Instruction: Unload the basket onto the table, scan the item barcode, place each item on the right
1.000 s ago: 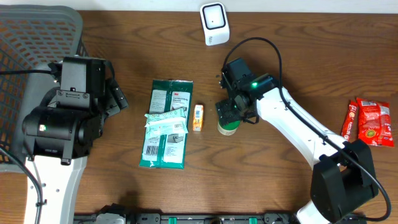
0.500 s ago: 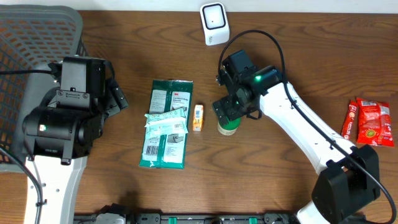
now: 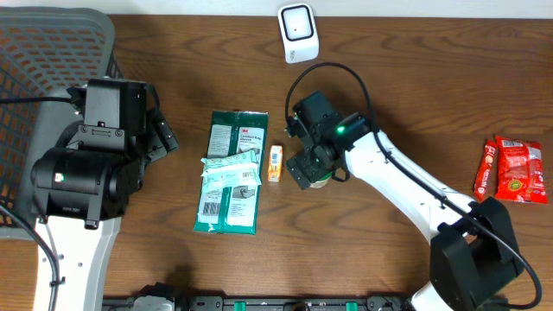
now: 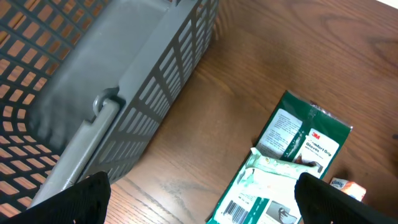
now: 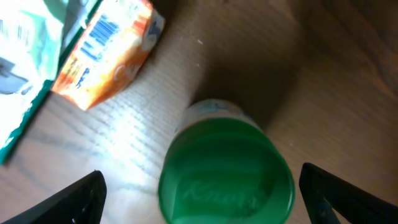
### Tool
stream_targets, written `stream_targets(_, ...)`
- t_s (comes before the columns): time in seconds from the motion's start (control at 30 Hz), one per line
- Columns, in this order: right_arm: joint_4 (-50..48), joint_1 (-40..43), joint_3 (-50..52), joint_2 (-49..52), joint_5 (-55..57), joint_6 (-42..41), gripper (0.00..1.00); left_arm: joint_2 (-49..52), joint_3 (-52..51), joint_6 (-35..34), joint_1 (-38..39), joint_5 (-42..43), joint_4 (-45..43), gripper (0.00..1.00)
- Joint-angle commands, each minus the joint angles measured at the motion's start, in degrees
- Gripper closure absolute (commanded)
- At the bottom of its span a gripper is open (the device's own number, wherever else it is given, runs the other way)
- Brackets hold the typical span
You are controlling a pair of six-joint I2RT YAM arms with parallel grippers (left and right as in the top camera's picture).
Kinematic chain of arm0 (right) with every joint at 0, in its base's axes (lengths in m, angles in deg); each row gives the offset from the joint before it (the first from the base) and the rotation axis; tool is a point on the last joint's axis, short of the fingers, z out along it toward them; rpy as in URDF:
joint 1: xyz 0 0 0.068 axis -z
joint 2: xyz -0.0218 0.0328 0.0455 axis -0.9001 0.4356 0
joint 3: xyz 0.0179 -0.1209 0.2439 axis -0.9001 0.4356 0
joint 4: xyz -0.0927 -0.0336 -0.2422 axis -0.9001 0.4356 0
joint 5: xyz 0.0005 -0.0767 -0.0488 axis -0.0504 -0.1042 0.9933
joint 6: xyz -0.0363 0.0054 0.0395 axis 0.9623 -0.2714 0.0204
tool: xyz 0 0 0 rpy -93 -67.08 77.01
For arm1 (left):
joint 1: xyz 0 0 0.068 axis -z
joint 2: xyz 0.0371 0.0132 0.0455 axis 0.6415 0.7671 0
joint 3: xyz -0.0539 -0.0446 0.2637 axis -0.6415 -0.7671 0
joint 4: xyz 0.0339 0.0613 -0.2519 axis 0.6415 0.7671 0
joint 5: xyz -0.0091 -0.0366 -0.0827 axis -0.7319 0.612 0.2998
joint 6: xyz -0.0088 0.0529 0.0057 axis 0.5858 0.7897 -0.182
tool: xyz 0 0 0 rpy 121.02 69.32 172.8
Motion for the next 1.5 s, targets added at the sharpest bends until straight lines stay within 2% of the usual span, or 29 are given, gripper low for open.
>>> stream_targets(0.0,-2.7,-0.1,2.4,0.0,2.6,2.6,0.04,-0.1,0.3,-0.1,-0.3,-1.0,0.2,0.05)
stream_targets(0.17,-6.2,-0.1,5.9,0.0,2.6,2.5,0.03,-0.1,0.3,-0.1,-0.3,-1.0,0.2,0.05)
stream_targets(0.47,-9.9,-0.1,9.4,0.0,3.3,2.3,0.09,-0.1,0.3,-0.1,-0.3,-1.0,0.2,0.05)
stream_targets(0.67,-10.2,0.0,8.9,-0.1,5.2,4.0,0.01,-0.1,0.3,-0.1,-0.3,-1.0,0.2,0.05)
stream_targets(1.03,9.6,1.0,-10.6,-0.1,1.1,2.8,0.03,-0.1,0.3,-0.1,-0.3,-1.0,0.2,0.05)
stream_targets(1.23,11.5,1.0,-11.0,1.0,1.1,2.4,0.05,-0.1,0.3,-0.1,-0.3,-1.0,0.2,0.05)
stream_targets(1.47,12.8,0.6,-10.9,8.3,-0.4,4.0,0.17,-0.1,0.3,-0.1,-0.3,-1.0,0.2,0.05)
